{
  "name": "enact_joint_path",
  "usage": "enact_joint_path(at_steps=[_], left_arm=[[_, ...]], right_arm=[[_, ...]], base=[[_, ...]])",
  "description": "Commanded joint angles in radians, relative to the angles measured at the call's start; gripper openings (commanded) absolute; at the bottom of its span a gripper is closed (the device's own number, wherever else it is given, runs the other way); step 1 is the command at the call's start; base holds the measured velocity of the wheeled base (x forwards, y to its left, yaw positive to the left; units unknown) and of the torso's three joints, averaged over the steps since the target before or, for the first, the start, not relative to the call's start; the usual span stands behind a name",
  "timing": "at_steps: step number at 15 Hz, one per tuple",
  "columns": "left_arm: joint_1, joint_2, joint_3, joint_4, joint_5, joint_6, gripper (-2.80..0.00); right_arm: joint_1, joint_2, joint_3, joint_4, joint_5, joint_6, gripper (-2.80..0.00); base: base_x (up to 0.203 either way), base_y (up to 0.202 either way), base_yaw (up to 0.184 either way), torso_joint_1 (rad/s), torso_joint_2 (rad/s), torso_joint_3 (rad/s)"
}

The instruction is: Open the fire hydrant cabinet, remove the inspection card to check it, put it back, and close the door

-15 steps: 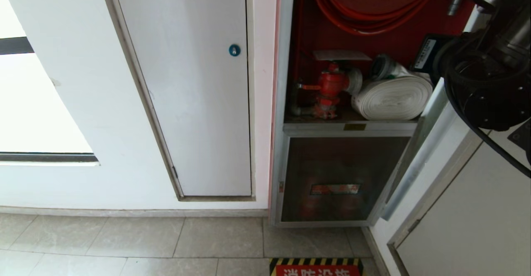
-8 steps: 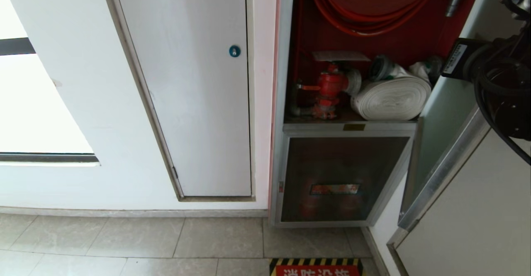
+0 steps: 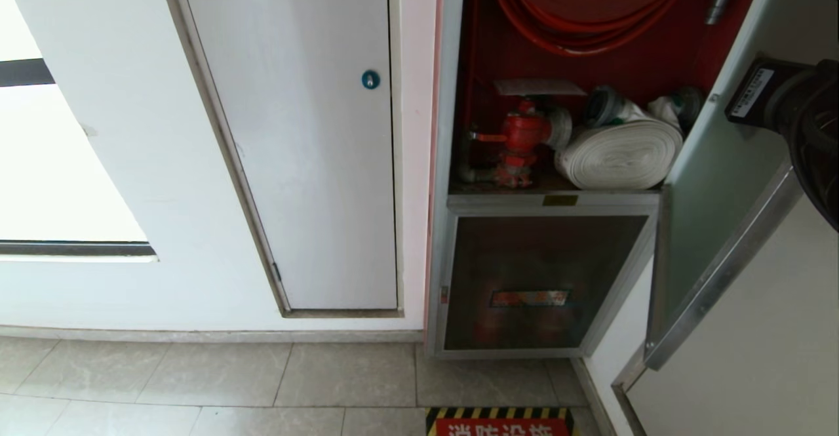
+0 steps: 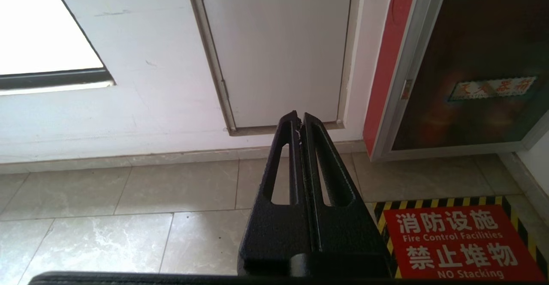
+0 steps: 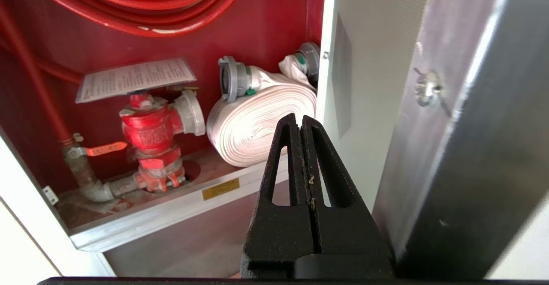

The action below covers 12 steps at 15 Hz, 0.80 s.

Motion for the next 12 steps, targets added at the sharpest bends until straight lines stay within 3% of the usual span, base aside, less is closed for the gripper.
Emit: enact_joint_path(at_steps=[1,12], left_arm=[[0.0,0.001,0.0,0.0,0.0,0.0,-2.8],[0.0,0.001,0.0,0.0,0.0,0.001,-2.8]], right_arm=[[0.002,-0.027,0.017,-0.004,-0.005,-0.002,-2.8],[-0.032,-0.081,0.107,-0.007,0.011,0.003,-2.8]], base=[[0.0,0.0,0.0,0.0,0.0,0.0],[0.0,0.0,0.0,0.0,0.0,0.0]])
